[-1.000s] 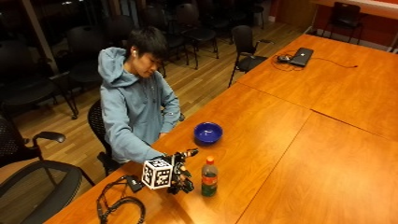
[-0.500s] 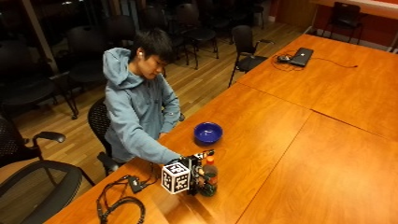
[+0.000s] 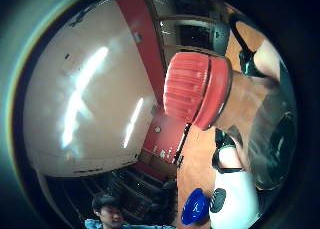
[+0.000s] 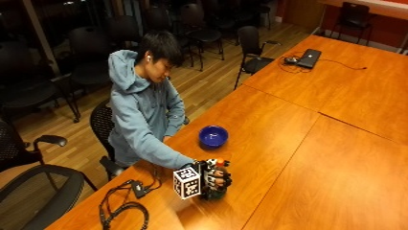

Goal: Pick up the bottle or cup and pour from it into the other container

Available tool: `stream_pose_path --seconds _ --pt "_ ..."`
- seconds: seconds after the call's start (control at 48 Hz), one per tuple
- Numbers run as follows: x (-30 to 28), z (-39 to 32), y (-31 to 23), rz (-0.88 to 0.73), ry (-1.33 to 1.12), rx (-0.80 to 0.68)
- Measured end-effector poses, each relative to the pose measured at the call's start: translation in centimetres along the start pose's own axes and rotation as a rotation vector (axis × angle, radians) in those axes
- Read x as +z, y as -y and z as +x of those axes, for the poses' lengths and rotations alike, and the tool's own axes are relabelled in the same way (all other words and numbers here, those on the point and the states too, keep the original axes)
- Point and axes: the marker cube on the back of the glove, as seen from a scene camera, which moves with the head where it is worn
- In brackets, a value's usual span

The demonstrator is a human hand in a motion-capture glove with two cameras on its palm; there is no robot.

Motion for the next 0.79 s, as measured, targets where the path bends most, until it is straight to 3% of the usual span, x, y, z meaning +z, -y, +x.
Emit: stream_pose_path --seconds 0.25,0.791 --pt "1.1 -0.8 -0.2 -0.038 0.009 0.000" --pt "2.7 -6.3 -4.3 -0.312 -0.041 -0.099"
